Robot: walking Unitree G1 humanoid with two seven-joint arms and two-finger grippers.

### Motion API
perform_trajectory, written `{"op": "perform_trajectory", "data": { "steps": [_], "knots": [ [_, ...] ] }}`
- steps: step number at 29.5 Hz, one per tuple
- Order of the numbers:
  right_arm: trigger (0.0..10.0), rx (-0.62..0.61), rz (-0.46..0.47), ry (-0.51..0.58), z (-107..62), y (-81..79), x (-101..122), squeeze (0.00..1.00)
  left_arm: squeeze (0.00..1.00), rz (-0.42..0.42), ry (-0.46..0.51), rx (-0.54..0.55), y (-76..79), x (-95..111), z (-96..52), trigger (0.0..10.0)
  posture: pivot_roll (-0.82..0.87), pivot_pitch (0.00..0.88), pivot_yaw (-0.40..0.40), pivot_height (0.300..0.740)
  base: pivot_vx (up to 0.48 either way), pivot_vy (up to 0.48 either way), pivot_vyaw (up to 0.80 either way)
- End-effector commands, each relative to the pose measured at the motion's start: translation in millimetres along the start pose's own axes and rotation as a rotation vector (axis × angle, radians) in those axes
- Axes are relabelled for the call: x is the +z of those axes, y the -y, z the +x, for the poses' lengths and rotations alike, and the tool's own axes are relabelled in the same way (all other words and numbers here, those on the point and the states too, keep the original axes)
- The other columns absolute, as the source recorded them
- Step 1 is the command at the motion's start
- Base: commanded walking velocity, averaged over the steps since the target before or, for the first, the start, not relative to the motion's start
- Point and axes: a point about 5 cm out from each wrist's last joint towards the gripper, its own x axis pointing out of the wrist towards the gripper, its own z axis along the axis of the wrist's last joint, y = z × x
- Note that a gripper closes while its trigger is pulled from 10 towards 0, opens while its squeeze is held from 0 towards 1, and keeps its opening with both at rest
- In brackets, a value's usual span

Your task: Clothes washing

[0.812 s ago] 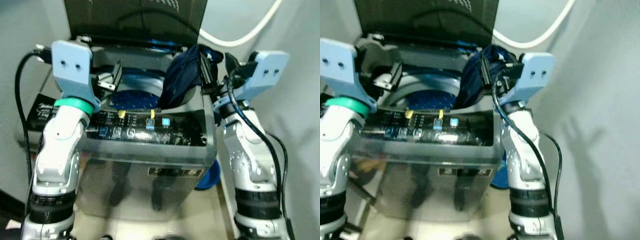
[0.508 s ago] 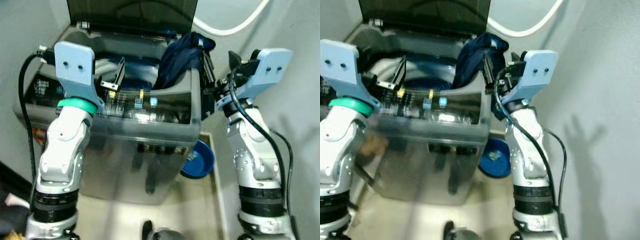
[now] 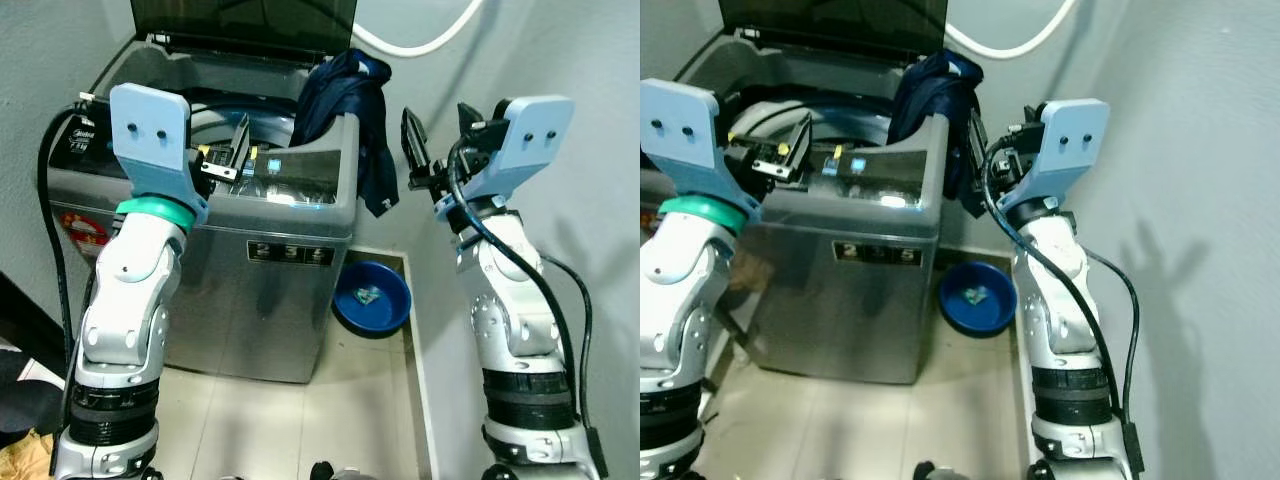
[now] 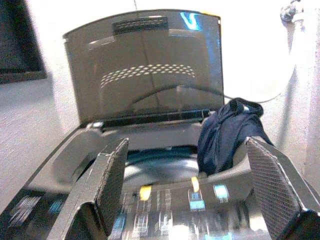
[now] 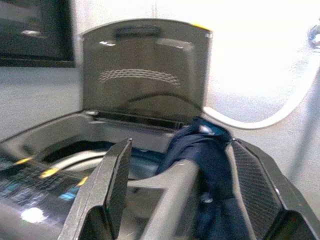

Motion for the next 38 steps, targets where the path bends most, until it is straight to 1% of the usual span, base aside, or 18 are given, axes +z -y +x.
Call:
{"op": "perform_trajectory", "data": {
  "steps": [1, 5, 13, 14, 15, 16, 21, 23, 24, 26, 28, 31, 34, 36, 37, 38],
  "knots": [
    [10.0, 0.008, -0.026, -0.014, 2.2, -0.8, -2.0, 0.0, 0.0, 0.004, -0.009, 0.009, -2.4, -2.1, -1.8, 10.0, 0.06, 0.021, -0.043, 0.74, 0.0, 0.0, 0.8],
    [10.0, 0.02, -0.039, -0.02, 2.0, -1.5, -3.6, 0.0, 0.0, 0.008, -0.022, 0.005, -0.6, -3.8, -1.2, 10.0, 0.06, 0.023, -0.042, 0.74, 0.0, 0.0, 0.8],
    [10.0, 0.072, -0.038, -0.051, -3.3, -5.9, -13.0, 0.0, 0.0, 0.012, -0.088, 0.008, 0.5, -18.2, -6.1, 10.0, 0.06, 0.024, -0.043, 0.74, 0.0, 0.0, 0.79],
    [10.0, 0.084, -0.06, -0.071, -6.0, -4.6, -19.1, 0.0, 0.0, 0.017, -0.109, 0.008, 0.7, -23.4, -8.5, 10.0, 0.06, 0.025, -0.043, 0.74, 0.0, 0.0, 0.79],
    [10.0, 0.084, -0.06, -0.071, -6.0, -4.6, -19.1, 0.0, 0.0, 0.017, -0.109, 0.008, 0.7, -23.4, -8.5, 10.0, 0.06, 0.025, -0.043, 0.74, 0.0, 0.0, 0.79],
    [10.0, 0.092, -0.077, -0.085, -8.0, -3.6, -23.6, 0.0, 0.0, 0.022, -0.125, 0.007, 0.9, -27.1, -10.3, 10.0, 0.06, 0.025, -0.043, 0.74, 0.0, 0.0, 0.79],
    [10.0, 0.02, -0.109, -0.189, -19.3, 21.2, -50.3, 0.0, 0.0, 0.046, -0.283, 0.047, -2.8, -58.2, -23.5, 10.0, 0.06, 0.029, -0.044, 0.74, 0.0, 0.0, 0.79],
    [10.0, -0.036, -0.097, -0.239, -25.1, 33.5, -62.6, 0.0, 0.0, 0.038, -0.339, 0.061, -3.3, -68.6, -27.2, 10.0, 0.06, 0.029, -0.043, 0.74, 0.0, 0.0, 0.78],
    [10.0, -0.036, -0.097, -0.239, -25.1, 33.5, -62.6, 0.0, 0.0, 0.038, -0.339, 0.061, -3.3, -68.6, -27.2, 10.0, 0.06, 0.029, -0.043, 0.74, 0.0, 0.0, 0.78],
    [10.0, -0.081, -0.085, -0.279, -30.8, 41.8, -71.8, 0.0, 0.0, 0.039, -0.366, 0.066, -3.8, -75.0, -29.5, 10.0, 0.06, 0.029, -0.038, 0.74, 0.0, 0.0, 0.78],
    [10.0, -0.119, -0.06, -0.315, -36.0, 47.8, -80.5, 0.0, 0.0, 0.065, -0.389, 0.067, -4.7, -79.9, -31.0, 10.0, 0.06, 0.029, -0.034, 0.74, 0.0, 0.0, 0.78],
    [10.0, -0.148, -0.039, -0.336, -39.8, 52.0, -86.5, 0.0, 0.0, 0.085, -0.407, 0.07, -5.6, -82.9, -32.0, 10.0, 0.06, 0.029, -0.034, 0.74, 0.0, 0.0, 0.78],
    [10.0, -0.17, -0.028, -0.351, -42.9, 56.0, -91.5, 0.0, 0.0, 0.085, -0.413, 0.071, -5.8, -84.1, -32.7, 10.0, 0.06, 0.03, -0.033, 0.74, 0.0, 0.0, 0.78],
    [10.0, -0.223, -0.013, -0.395, -51.9, 65.7, -103.7, 0.0, 0.0, 0.116, -0.451, 0.067, -7.0, -89.2, -35.3, 10.0, 0.06, 0.031, -0.031, 0.74, 0.0, 0.0, 0.77],
    [10.0, -0.223, -0.013, -0.395, -51.9, 65.7, -103.7, 0.0, 0.0, 0.116, -0.451, 0.067, -7.0, -89.2, -35.3, 10.0, 0.06, 0.031, -0.031, 0.74, 0.0, 0.0, 0.77],
    [10.0, -0.24, -0.013, -0.409, -55.1, 68.8, -108.2, 0.0, 0.0, 0.126, -0.462, 0.066, -7.5, -91.0, -36.3, 10.0, 0.06, 0.031, -0.031, 0.74, 0.0, 0.0, 0.77]
  ]
}}
